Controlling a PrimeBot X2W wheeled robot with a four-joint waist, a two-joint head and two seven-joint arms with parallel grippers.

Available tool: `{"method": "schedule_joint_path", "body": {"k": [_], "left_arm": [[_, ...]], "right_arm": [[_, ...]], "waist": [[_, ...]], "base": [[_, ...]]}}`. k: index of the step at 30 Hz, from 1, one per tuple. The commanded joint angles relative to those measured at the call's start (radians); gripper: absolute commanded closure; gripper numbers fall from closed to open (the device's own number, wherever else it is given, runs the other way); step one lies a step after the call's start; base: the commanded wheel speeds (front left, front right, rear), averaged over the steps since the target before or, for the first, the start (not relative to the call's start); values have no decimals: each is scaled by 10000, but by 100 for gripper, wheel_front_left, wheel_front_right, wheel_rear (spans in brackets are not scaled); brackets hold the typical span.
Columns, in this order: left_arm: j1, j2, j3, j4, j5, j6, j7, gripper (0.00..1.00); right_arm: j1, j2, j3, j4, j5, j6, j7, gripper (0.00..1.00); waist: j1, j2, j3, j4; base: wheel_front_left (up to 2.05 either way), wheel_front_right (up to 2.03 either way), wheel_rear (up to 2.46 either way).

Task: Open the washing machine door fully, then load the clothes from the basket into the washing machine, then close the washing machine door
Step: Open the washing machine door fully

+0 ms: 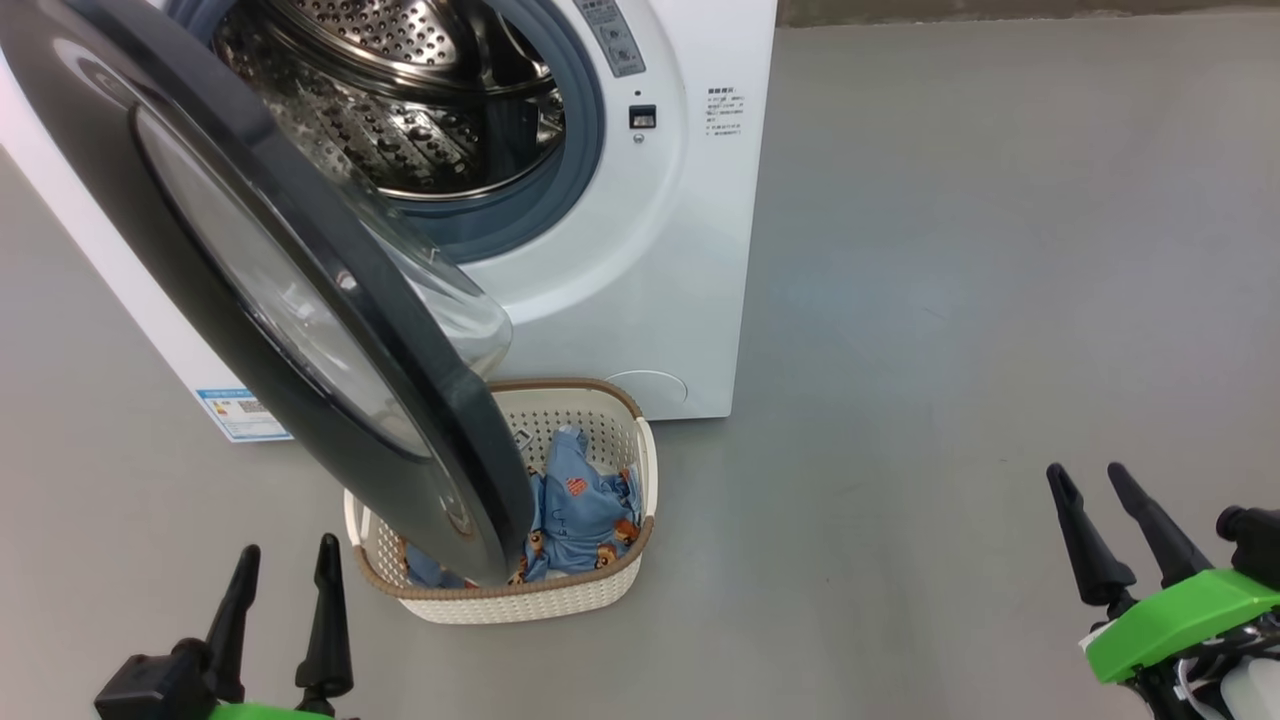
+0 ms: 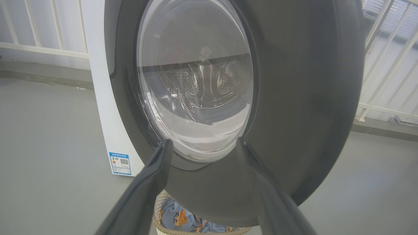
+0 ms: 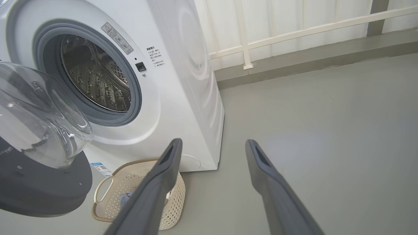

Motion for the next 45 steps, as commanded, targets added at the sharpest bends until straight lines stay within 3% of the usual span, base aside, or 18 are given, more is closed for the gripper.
{"method": "schedule_joint_path", "body": {"k": [1,10,11,12,13,14,24,33,39,45], "left_arm": [[-407,102,351,-219,70,-25,-65,0],[-435,72,377,-162,52,-25,-65,0],[-439,77,362,-127,53,-25,-65,14],[-445,85,346,-99,54,-25,-65,53],[-452,92,338,-75,56,-25,-65,68],[-459,93,333,-55,57,-25,-65,100],[-847,44,528,-560,-100,-25,-65,100],[-1235,-49,432,-2815,-336,-25,-65,100],[-1262,-64,-747,-4162,-397,-16,-65,100],[-1326,-66,-2645,-4221,-729,88,-65,100]], "right_arm": [[102,-145,176,-139,-177,100,-119,0],[121,-64,159,-38,-292,100,-120,0],[115,-65,146,-42,-298,100,-120,0],[114,-67,136,-44,-304,100,-120,0],[115,-70,126,-49,-312,100,-120,0],[118,-74,114,-55,-323,100,-120,0],[208,-87,55,-103,-385,100,-120,0],[194,-122,101,-55,-357,100,-120,0],[181,-113,114,-64,-373,100,-120,0],[166,-98,118,-103,-378,100,-120,0]], "waist": [[0,0,7,11],[0,0,60,12],[0,0,55,12],[0,0,48,14],[0,0,41,16],[0,0,33,21],[0,0,-53,120],[0,0,-127,106],[0,0,-149,68],[0,0,-98,63]], "base": [[0,0,0],[0,0,0],[0,0,0],[0,0,0],[0,0,0],[0,0,0],[0,0,0],[0,0,0],[0,0,0],[0,0,0]]}}
